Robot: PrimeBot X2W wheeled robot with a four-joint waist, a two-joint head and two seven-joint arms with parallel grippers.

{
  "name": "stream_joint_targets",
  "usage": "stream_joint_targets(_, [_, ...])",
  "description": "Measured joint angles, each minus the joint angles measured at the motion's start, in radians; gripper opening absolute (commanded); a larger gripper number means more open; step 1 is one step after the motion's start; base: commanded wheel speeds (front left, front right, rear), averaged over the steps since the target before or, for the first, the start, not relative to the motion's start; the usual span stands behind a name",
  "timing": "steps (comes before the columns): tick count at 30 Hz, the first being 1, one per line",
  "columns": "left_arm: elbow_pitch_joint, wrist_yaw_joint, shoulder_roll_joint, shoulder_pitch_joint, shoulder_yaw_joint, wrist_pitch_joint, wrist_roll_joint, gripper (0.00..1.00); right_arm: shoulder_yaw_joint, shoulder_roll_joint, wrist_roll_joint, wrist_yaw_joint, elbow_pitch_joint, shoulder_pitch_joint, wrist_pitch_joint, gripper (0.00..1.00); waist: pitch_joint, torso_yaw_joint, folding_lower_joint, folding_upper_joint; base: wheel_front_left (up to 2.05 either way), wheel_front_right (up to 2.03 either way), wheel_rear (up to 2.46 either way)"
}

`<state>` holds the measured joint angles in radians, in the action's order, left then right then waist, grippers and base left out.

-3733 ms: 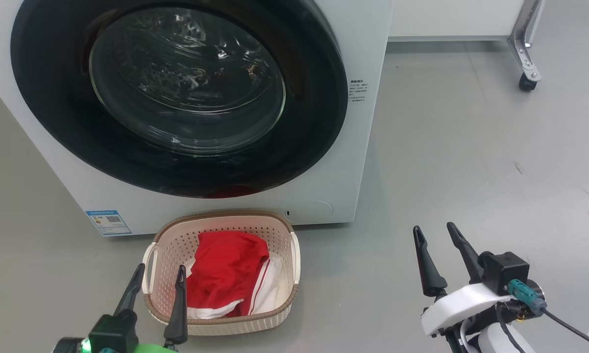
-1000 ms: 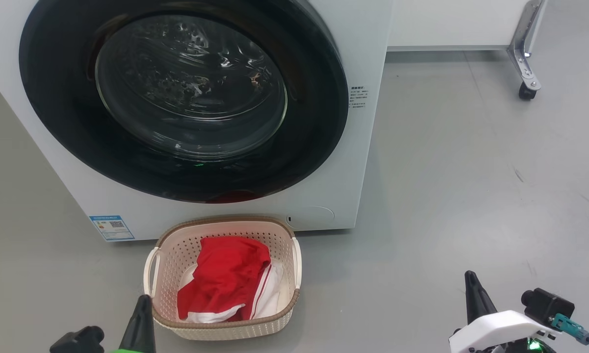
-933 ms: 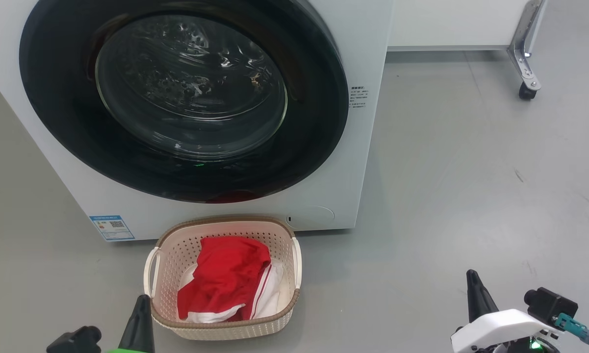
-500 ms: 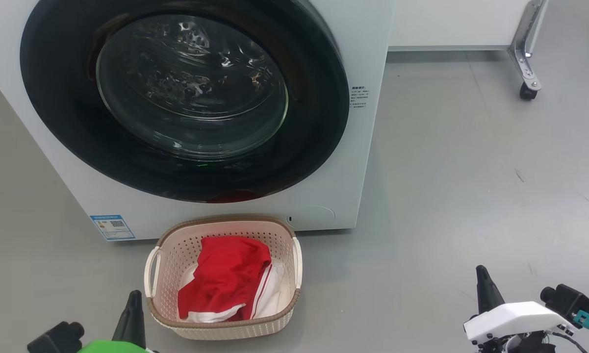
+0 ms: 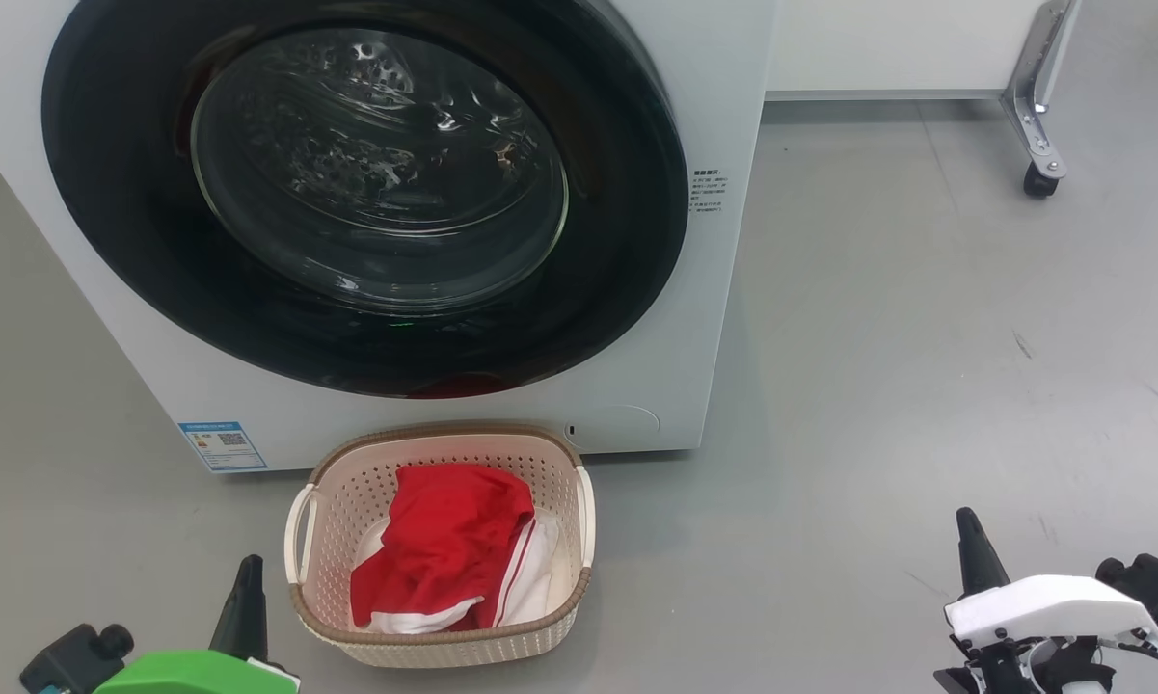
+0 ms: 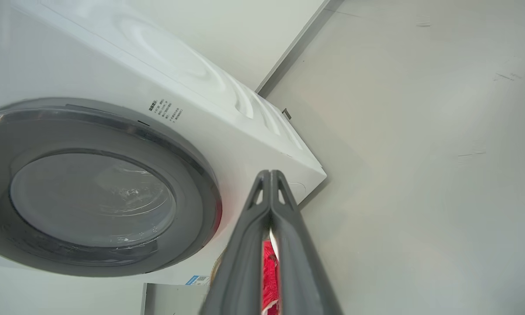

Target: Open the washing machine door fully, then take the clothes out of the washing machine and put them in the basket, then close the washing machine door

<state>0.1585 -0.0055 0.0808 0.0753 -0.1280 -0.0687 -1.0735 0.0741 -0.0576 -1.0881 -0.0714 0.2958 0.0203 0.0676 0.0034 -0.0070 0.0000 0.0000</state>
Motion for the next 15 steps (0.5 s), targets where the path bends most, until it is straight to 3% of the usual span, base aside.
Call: stream_joint_targets(15, [0.030,-0.035,0.005,-0.036,0.035,0.034,-0.208,0.00,-0.053,-0.002,-0.186,-0.016,-0.004,-0.023,-0.045,0.00,0.000,0.002,0.0000,0.0000,0.00,0.00,0.00])
